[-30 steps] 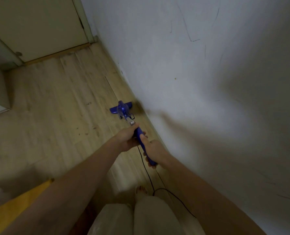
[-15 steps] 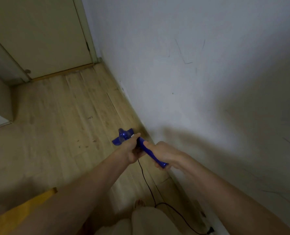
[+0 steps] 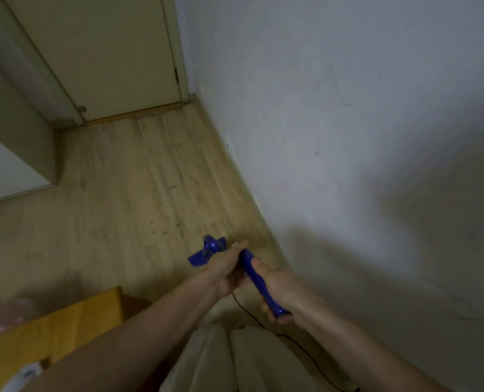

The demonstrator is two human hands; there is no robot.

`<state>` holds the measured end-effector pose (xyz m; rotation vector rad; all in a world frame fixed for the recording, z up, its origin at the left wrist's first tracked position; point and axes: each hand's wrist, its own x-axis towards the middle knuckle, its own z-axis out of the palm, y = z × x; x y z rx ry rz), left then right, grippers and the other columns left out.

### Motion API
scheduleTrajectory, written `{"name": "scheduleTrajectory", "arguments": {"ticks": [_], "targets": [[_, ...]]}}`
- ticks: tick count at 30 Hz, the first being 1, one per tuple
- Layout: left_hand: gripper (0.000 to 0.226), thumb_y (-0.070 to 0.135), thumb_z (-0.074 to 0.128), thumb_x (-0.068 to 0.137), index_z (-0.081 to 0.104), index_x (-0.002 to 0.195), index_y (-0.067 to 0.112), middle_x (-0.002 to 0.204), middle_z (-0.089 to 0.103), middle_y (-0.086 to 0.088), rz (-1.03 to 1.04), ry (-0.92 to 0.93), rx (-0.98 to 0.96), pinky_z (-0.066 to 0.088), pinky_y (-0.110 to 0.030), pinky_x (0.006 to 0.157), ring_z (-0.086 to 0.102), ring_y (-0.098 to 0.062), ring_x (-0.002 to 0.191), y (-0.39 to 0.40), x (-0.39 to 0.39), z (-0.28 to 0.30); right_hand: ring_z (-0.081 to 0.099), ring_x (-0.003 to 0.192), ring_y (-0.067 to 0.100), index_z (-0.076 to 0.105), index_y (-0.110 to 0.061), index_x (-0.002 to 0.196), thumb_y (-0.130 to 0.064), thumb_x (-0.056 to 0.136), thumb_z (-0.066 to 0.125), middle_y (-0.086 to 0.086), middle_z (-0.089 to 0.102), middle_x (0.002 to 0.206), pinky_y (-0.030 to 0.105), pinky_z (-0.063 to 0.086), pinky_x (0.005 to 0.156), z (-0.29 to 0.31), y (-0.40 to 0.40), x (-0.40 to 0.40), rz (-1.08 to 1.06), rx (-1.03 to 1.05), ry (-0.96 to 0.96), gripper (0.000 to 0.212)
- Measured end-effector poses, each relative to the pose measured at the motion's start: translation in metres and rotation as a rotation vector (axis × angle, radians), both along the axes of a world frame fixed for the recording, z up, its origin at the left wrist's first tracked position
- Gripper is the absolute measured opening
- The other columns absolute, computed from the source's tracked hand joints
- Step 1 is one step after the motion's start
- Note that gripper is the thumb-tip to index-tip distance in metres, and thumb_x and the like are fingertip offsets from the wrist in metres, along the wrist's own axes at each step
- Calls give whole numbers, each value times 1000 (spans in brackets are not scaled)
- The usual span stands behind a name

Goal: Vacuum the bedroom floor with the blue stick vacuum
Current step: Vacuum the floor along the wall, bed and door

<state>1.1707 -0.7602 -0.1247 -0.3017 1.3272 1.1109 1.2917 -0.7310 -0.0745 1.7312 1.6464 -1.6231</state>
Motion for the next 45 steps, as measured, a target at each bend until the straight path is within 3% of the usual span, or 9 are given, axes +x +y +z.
{"name": "scheduleTrajectory", "arguments": {"ticks": [4, 7, 9, 13, 16, 23, 32, 38, 45], "targets": [[33, 25, 65, 90, 58, 114, 3, 94, 68, -14, -82, 88, -13, 56, -29, 55, 65, -22, 79, -12, -29, -4, 55, 44, 12, 55, -12, 107, -59, 98, 34, 6, 62, 74, 21, 41, 41, -10, -22, -28, -88, -47, 87, 53], [27, 27, 63, 91, 57, 104, 4, 87, 67, -12, -104, 112, -2, 53, -24, 46, 65, -21, 75, -21, -53, -5, 53, 42, 10, 53, -15, 103, -55, 99, 36, 4, 59, 68, 20, 41, 38, -19, -36, -50, -123, -71, 158, 43], [25, 28, 62, 92, 57, 101, 5, 88, 67, -12, -100, 114, -3, 55, -29, 54, 65, -22, 78, -25, -64, -10, 53, 43, 9, 52, -15, 97, -53, 100, 36, 2, 57, 65, 20, 42, 39, -28, -40, -62, -139, -82, 198, 42], [24, 27, 60, 94, 56, 102, 5, 91, 66, -13, -72, 121, -2, 55, -34, 69, 64, -23, 80, -17, -75, -24, 61, 66, 16, 55, -12, 102, -60, 96, 36, 7, 63, 85, 28, 53, 59, -61, -34, -77, -115, -37, 186, 52], [21, 26, 58, 95, 55, 94, 5, 88, 64, -14, -41, 123, -6, 53, -36, 73, 62, -23, 79, -1, -87, -33, 62, 72, 20, 56, -11, 100, -60, 96, 35, 9, 63, 85, 39, 57, 76, -78, -16, -91, -88, -23, 197, 54], [22, 29, 59, 95, 55, 95, 7, 92, 66, -14, -11, 172, -4, 53, -40, 88, 64, -24, 83, 51, -135, -53, 57, 51, 14, 55, -4, 108, -56, 100, 29, 7, 59, 77, 22, 46, 44, -92, 42, -137, 11, -51, 174, 59], [31, 33, 57, 96, 57, 105, 4, 88, 66, -11, 29, 244, -40, 56, -33, 70, 65, -21, 76, 115, -186, -76, 55, 46, 14, 57, 1, 107, -57, 100, 28, 7, 58, 71, 27, 49, 50, -114, 110, -192, 95, -45, 203, 66], [36, 35, 57, 96, 57, 111, 2, 88, 66, -11, 48, 248, -47, 57, -35, 74, 66, -23, 78, 129, -199, -84, 55, 47, 13, 57, -2, 109, -61, 98, 26, 6, 58, 72, 22, 44, 45, -121, 130, -205, 159, -57, 164, 68], [35, 33, 61, 93, 59, 108, 1, 84, 67, -12, 63, 228, -55, 56, -33, 61, 66, -23, 75, 115, -188, -69, 58, 58, 16, 56, -5, 114, -62, 96, 34, 6, 60, 74, 30, 51, 58, -106, 115, -195, 38, -102, 163, 64]]}}
